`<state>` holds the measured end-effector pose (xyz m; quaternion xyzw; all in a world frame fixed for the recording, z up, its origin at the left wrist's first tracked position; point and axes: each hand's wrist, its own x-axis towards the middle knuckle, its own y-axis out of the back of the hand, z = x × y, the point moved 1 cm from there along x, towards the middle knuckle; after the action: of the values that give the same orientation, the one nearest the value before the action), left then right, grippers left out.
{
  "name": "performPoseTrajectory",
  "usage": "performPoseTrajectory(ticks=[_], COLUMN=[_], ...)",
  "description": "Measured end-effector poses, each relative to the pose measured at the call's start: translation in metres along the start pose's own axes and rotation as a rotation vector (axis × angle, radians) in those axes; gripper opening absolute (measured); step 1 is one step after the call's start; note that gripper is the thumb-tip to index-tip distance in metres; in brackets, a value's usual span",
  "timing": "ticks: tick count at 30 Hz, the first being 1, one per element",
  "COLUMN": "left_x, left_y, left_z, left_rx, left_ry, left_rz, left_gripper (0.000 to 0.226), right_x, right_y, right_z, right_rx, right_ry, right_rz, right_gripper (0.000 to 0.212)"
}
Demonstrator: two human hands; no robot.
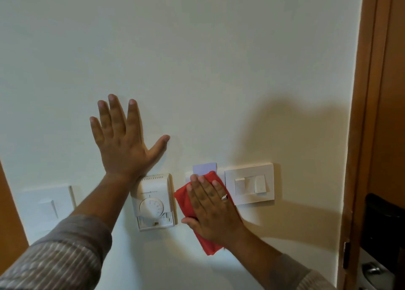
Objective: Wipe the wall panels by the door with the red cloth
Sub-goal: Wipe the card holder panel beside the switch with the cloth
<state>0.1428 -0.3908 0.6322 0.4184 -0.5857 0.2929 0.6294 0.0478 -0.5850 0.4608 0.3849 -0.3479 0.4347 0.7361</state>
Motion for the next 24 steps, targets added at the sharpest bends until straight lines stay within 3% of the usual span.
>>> performPoseTrajectory(ticks=[5, 9, 15, 19, 24], left_x=[0.001, 0.001, 0.002, 0.001, 0.001], left_y=[0.000, 0.000, -0.001, 0.001, 0.000], left_z=[-0.002, -0.001, -0.001, -0.003, -0.005], left_rx=[0.010, 0.001, -0.001, -0.001, -0.004], left_ry=[-0.011, -0.001, -0.001, -0.020, -0.027], left_rz=[-0.018, -0.020, -0.014, -0.030, -0.031], left_gripper=[0.107, 0.107, 0.107, 0.109, 0.110], right_x=[-0.016, -0.019, -0.005, -0.015, -0.009], right_y=[0.003, 0.004, 0.004, 0.011, 0.029], right_z=[0.022, 0.029, 0.001, 0.016, 0.029], right_rx=[-0.037, 0.011, 0.026, 0.075, 0.230], right_ry=[0.162, 0.072, 0.049, 0.203, 0.123], right_rz=[-0.003, 0.060, -0.057, -0.091, -0.016], right_gripper=[0.089, 0.091, 0.085, 0.069, 0.044])
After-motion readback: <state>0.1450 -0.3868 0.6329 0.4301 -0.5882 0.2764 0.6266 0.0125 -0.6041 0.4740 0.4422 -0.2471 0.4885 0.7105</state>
